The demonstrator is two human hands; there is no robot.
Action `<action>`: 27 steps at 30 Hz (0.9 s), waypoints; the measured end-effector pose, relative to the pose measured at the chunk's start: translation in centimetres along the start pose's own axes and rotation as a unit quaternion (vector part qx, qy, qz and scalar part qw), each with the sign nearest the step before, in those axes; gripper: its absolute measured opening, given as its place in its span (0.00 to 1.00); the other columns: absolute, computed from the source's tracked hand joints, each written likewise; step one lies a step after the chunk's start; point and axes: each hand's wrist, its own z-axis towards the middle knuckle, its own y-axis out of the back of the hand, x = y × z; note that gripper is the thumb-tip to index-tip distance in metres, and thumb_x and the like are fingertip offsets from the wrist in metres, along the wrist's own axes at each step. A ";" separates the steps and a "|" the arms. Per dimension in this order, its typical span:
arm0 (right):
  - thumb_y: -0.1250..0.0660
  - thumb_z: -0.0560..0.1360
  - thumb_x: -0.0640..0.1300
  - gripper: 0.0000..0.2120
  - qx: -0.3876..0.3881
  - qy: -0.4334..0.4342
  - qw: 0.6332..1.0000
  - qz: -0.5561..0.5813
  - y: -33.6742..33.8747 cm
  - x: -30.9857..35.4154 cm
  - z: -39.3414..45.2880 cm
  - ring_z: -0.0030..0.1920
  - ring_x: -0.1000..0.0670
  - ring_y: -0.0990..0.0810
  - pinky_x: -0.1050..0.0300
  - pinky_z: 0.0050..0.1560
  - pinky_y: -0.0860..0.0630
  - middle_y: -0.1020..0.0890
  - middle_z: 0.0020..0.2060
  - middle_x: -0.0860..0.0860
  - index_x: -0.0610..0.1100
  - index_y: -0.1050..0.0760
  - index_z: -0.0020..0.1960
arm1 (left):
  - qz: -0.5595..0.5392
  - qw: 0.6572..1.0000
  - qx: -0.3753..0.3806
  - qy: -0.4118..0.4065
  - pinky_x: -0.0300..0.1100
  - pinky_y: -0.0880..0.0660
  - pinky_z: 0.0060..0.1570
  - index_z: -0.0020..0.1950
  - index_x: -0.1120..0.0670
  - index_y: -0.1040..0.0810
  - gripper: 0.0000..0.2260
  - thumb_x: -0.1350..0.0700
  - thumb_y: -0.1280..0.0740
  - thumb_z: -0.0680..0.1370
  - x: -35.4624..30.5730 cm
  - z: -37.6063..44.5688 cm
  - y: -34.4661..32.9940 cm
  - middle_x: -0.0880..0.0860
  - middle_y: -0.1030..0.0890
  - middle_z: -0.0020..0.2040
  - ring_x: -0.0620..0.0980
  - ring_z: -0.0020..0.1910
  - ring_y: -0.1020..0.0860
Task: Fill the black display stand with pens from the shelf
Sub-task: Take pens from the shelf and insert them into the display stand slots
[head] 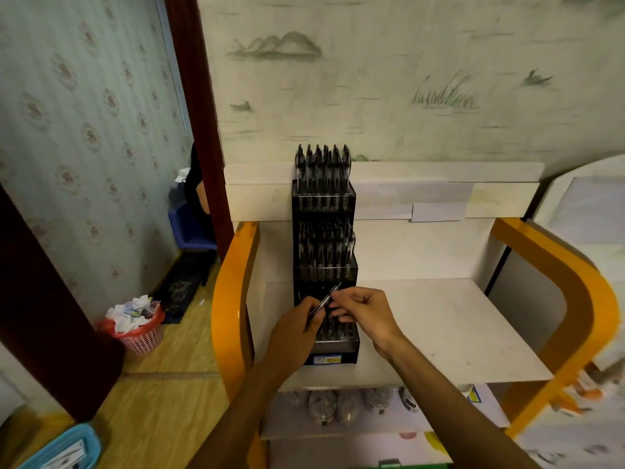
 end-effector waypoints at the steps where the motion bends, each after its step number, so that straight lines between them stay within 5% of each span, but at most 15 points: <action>1: 0.28 0.76 0.45 0.10 -0.003 0.000 1.000 0.006 0.1 -0.1 0.0 0.42 0.44 0.14 0.56 0.43 0.17 0.13 0.42 0.44 0.39 0.16 0.50 | 0.012 1.000 0.003 -0.005 0.33 0.29 0.36 0.53 0.44 0.28 0.04 0.47 0.41 0.83 -0.1 0.0 0.0 0.45 0.23 0.38 0.43 0.36 0.24; 11: 0.30 0.77 0.38 0.07 -0.017 0.013 0.998 0.056 0.5 0.3 0.4 0.40 0.41 0.14 0.55 0.42 0.17 0.14 0.40 0.38 0.34 0.18 0.48 | 0.145 0.989 -0.018 -0.022 0.34 0.28 0.39 0.58 0.45 0.27 0.09 0.43 0.42 0.83 -1.9 0.2 0.6 0.43 0.25 0.44 0.41 0.40 0.25; 15: 0.30 0.77 0.38 0.06 -0.089 0.079 0.988 -0.100 1.9 0.2 1.2 0.36 0.45 0.15 0.52 0.43 0.17 0.16 0.34 0.42 0.36 0.19 0.43 | 0.173 0.984 -0.035 -0.030 0.38 0.25 0.48 0.61 0.47 0.25 0.11 0.44 0.40 0.83 -1.9 0.5 2.0 0.46 0.23 0.52 0.42 0.47 0.25; 19: 0.30 0.76 0.44 0.09 -0.123 0.143 0.929 -0.318 3.2 -0.3 1.9 0.35 0.49 0.19 0.54 0.42 0.22 0.18 0.31 0.49 0.43 0.21 0.37 | 0.212 0.976 -0.044 -0.034 0.43 0.28 0.57 0.64 0.46 0.26 0.13 0.44 0.40 0.82 -1.9 0.6 3.1 0.46 0.23 0.57 0.45 0.55 0.24; 27: 0.33 0.79 0.49 0.11 -0.104 0.168 0.885 -0.422 3.1 -1.5 2.4 0.33 0.55 0.22 0.59 0.38 0.25 0.19 0.31 0.53 0.44 0.20 0.41 | 0.211 0.976 -0.035 -0.029 0.46 0.30 0.60 0.65 0.46 0.27 0.14 0.43 0.39 0.81 -1.9 0.7 4.5 0.47 0.23 0.61 0.47 0.60 0.25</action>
